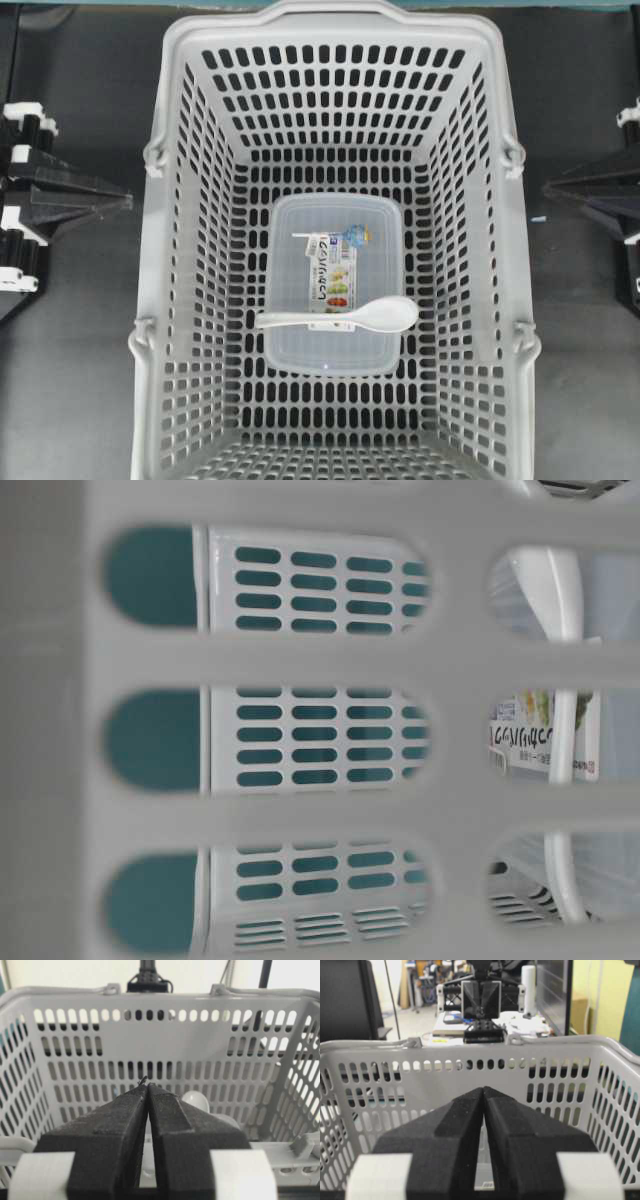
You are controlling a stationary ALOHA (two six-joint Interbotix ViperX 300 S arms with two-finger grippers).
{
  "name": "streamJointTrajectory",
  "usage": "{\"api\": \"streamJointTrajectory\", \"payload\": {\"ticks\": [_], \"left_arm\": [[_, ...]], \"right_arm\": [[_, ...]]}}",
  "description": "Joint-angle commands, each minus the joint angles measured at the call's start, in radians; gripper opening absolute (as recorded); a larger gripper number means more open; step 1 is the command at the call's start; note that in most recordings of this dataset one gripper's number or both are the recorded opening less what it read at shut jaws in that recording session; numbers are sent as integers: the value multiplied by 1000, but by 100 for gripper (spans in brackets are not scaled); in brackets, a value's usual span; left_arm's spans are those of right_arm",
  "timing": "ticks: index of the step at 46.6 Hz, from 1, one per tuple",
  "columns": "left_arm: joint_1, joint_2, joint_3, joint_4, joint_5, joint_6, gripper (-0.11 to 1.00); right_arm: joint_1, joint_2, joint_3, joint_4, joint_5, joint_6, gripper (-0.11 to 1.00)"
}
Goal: Pick up the chinese spoon from the shopping basket with the left arm.
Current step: 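Move the left gripper into the basket toward the white spoon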
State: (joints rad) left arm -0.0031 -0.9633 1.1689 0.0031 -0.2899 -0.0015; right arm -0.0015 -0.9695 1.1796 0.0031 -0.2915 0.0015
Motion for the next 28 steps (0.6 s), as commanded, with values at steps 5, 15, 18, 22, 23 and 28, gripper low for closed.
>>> {"api": "streamJointTrajectory", "payload": {"ticks": [5, 15, 18, 22, 23, 28], "left_arm": [[-29, 89, -163, 40, 189, -61, 0], [-91, 276, -408, 40, 526, -67, 0], [-106, 341, -474, 40, 609, -67, 0], [-115, 428, -560, 40, 707, -67, 0], [-117, 460, -591, 40, 744, -67, 0], [-121, 563, -690, 40, 847, -67, 0]], "right_arm": [[-5, 5, -14, 8, 2, 9, 0], [-2, 2, -15, 8, 104, 9, 0], [5, 0, -18, 8, 149, 9, 0], [14, -9, -28, 8, 209, 11, 0], [15, -12, -31, 8, 221, 9, 0], [23, -31, -48, 8, 288, 9, 0]]}}
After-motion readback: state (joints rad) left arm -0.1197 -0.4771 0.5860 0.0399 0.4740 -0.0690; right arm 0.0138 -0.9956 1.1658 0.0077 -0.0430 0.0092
